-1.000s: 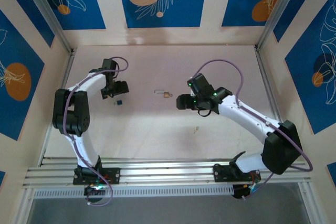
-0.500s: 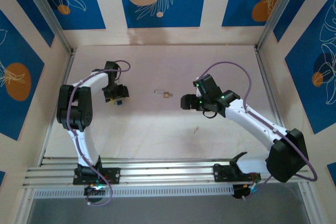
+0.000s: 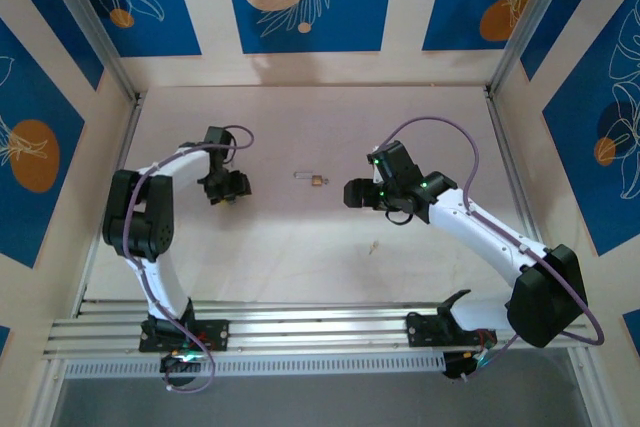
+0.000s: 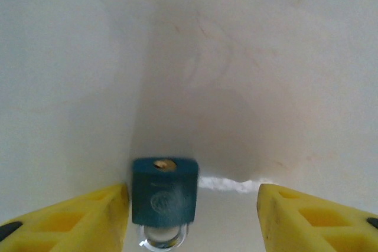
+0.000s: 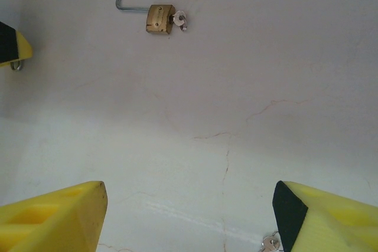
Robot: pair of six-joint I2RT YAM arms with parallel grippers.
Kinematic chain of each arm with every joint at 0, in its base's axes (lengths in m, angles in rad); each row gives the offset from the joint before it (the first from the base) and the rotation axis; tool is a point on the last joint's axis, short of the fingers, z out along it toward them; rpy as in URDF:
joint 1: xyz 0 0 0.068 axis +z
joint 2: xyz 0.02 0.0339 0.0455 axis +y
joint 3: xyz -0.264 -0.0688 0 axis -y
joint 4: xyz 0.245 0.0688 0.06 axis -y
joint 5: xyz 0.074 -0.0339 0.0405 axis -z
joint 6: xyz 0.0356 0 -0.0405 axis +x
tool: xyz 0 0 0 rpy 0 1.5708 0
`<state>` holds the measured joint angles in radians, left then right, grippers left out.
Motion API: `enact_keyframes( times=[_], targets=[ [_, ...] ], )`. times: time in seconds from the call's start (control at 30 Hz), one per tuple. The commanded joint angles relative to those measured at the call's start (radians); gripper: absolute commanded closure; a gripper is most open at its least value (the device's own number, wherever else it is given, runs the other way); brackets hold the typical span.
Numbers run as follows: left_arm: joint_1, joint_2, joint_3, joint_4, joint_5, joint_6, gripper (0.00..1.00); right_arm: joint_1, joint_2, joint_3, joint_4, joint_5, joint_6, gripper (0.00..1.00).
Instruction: Unlock with the key
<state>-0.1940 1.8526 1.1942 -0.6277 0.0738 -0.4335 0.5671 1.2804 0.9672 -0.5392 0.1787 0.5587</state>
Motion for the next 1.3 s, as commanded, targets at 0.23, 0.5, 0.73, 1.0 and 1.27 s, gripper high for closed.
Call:
enact_keyframes(
  times=[0.23, 0.5, 0.73, 1.0, 1.27],
  targets=[
    [-0.013, 0.03, 0.054, -0.116, -0.122, 0.02, 0.43, -0.004, -0.02, -0.031, 0.027, -0.042, 0.004, 0.26],
    [-0.012, 0.083, 0.13, -0.186, -0.195, 0.01, 0.48, -0.017, -0.028, -0.071, 0.087, -0.102, -0.006, 0.26],
    [-0.011, 0.077, 0.124, -0.204, -0.22, 0.029, 0.54, -0.038, -0.038, -0.08, 0.101, -0.126, -0.025, 0.26],
    [-0.011, 0.095, 0.168, -0.221, -0.217, 0.079, 0.6, -0.067, -0.047, -0.108, 0.124, -0.146, -0.023, 0.27],
    [-0.011, 0.147, 0.213, -0.254, -0.253, 0.104, 0.65, -0.069, -0.053, -0.098, 0.116, -0.147, -0.024, 0.28]
  ],
)
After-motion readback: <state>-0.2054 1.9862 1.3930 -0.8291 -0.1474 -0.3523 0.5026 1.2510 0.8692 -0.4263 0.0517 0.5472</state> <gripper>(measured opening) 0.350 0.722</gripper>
